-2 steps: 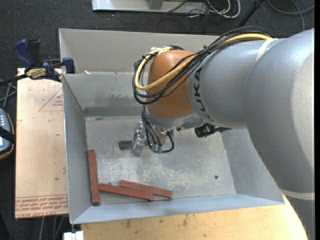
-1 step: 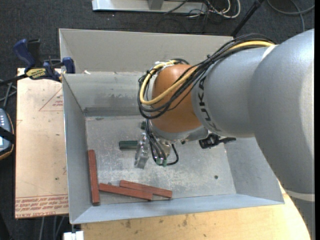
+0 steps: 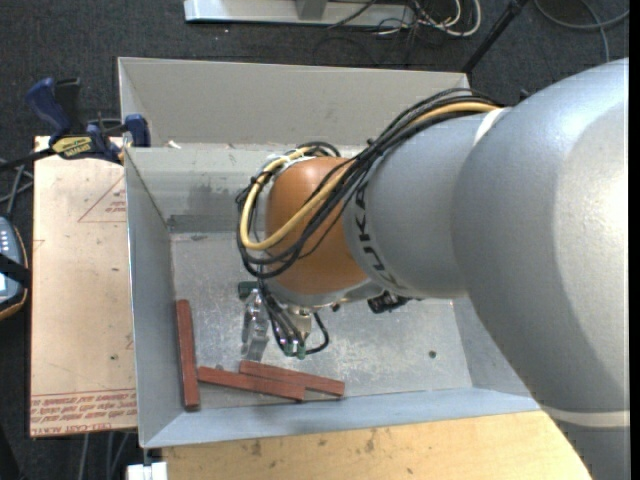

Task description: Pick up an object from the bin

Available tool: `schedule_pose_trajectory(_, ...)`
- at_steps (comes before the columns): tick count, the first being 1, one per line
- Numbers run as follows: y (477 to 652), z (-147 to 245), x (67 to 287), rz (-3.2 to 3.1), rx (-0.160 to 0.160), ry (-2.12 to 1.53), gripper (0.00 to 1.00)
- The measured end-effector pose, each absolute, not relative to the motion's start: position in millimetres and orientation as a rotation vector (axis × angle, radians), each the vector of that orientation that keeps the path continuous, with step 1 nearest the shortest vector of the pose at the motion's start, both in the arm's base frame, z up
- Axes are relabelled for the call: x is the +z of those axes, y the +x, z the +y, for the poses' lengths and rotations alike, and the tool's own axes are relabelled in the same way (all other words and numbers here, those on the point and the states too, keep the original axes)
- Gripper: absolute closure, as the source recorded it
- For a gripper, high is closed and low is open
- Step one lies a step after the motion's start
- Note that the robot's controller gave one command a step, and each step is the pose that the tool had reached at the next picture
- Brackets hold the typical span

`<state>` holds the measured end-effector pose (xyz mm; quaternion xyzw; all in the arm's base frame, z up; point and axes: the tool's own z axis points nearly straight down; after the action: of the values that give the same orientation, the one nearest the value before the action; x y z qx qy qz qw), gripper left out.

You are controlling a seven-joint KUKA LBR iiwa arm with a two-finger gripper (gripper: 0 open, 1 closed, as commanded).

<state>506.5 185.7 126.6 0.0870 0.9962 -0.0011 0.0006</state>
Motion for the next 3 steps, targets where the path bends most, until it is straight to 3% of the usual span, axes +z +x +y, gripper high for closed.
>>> schedule_pose_trajectory(1, 502.1, 197.1, 112.4, 3.141, 0.001, 0.066, 0.00)
schedule_pose_trajectory(2, 503.9, 176.6, 107.5, 3.141, 0.001, -0.015, 0.00)
schedule_pose_trajectory(3, 482.4, 198.2, 70.0, 3.137, 0.003, -0.147, 1.00)
